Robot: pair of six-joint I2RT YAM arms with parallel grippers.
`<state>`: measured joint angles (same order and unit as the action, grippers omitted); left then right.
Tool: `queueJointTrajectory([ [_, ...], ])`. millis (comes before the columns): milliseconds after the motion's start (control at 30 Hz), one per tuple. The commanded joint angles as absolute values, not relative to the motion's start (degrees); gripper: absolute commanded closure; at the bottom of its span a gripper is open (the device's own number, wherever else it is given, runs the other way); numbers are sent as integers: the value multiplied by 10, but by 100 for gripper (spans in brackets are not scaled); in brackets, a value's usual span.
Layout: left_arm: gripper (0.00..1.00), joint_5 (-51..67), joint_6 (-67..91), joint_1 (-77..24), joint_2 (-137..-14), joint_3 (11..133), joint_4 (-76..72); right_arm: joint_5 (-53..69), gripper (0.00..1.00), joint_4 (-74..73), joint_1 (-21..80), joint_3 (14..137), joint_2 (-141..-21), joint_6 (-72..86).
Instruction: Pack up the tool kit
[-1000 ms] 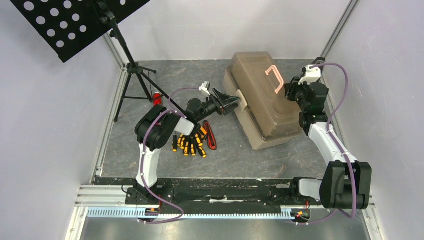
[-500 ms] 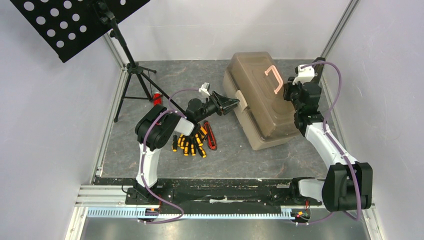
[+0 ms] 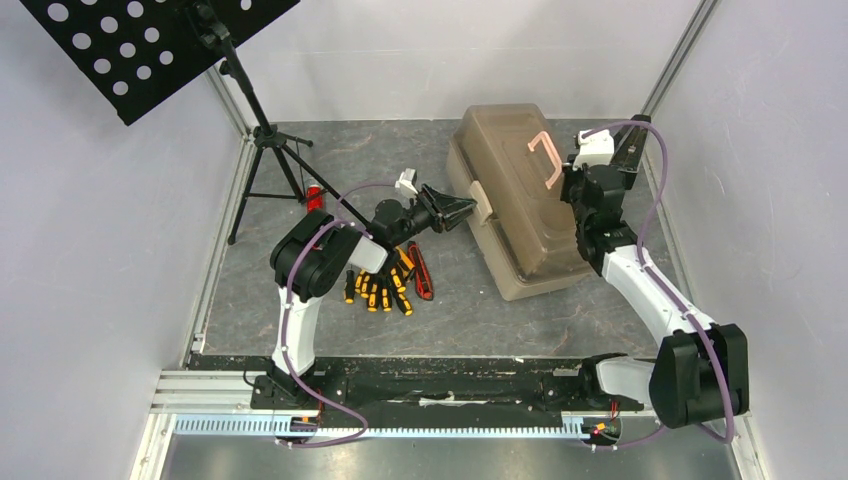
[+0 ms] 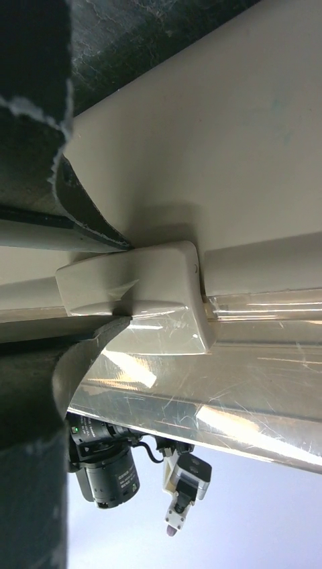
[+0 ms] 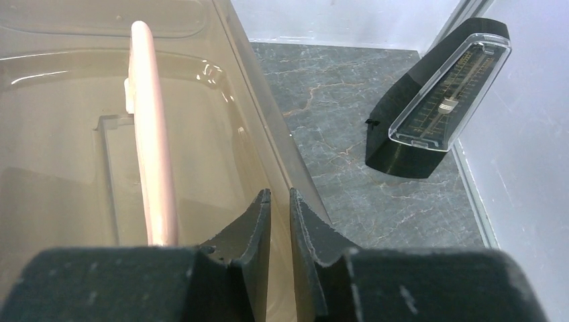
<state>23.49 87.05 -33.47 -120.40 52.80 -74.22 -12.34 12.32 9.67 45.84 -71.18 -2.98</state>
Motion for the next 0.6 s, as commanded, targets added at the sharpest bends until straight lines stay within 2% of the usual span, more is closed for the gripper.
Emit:
queueJointTrajectory([
  [0, 82, 225, 908, -346, -1160, 542, -852, -121, 90, -100, 144, 405, -755, -37],
  [200, 90, 222, 914, -336, -1143, 518, -851, -169, 90, -107, 157, 409, -756, -40],
  [567, 94, 216, 914, -319, -1102, 487, -841, -253, 91, -132, 167, 416, -782, -28],
])
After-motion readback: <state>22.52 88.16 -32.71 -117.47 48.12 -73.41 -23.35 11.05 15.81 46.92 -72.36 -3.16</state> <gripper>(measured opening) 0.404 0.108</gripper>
